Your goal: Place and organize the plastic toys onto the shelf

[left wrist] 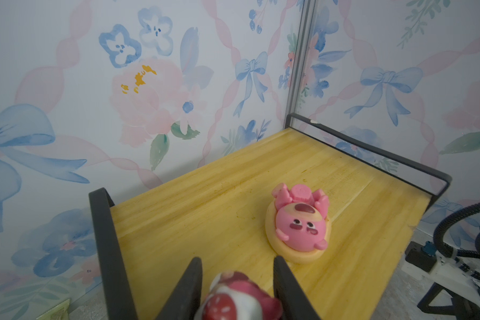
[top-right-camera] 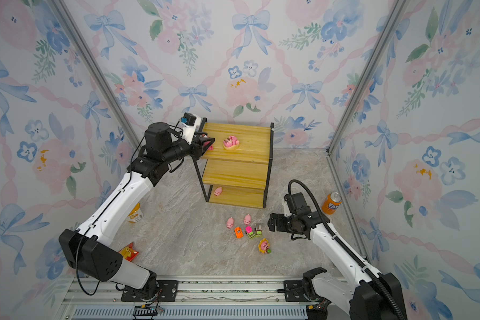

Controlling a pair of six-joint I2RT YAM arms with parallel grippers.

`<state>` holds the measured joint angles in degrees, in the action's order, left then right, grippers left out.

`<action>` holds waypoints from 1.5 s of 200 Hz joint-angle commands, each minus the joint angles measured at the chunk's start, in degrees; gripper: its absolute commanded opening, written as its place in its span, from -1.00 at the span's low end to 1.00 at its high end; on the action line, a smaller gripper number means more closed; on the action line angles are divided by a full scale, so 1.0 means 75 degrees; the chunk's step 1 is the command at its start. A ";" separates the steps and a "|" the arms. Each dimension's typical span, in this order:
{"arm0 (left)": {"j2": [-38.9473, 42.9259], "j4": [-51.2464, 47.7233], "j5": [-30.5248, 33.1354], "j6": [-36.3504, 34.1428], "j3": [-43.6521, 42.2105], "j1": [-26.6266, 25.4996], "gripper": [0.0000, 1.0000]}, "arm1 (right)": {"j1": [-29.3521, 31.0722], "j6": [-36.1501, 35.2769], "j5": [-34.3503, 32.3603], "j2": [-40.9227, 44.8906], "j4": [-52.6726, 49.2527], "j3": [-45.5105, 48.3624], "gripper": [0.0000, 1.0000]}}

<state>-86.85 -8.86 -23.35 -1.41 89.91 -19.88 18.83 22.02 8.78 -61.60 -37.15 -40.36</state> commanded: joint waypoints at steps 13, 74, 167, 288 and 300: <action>-0.0133 -0.0151 0.0044 -0.0105 0.0176 -0.0001 -0.33 | -0.0038 -0.0007 -0.0045 0.0026 -0.0004 0.0108 0.97; -0.0151 -0.0143 0.0080 -0.0256 0.0162 0.0013 -0.44 | -0.0044 -0.0010 -0.0063 0.0015 -0.0016 0.0096 0.97; -0.0243 -0.0134 -0.0945 -0.0786 0.0170 0.0259 -0.44 | -0.0038 0.0002 -0.0092 -0.0009 -0.0016 0.0108 0.97; -0.0664 -0.0124 -0.2474 -0.0489 0.0806 0.0822 -0.42 | -0.0048 -0.0005 -0.0104 -0.0020 -0.0016 0.0096 0.97; -0.0719 -0.0124 -0.2609 -0.0485 0.0852 0.0825 -0.40 | -0.0048 -0.0007 -0.0094 -0.0031 -0.0028 0.0085 0.97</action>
<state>-91.11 -10.31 -39.09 -5.32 94.39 -14.15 18.83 22.02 8.58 -61.60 -37.15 -40.36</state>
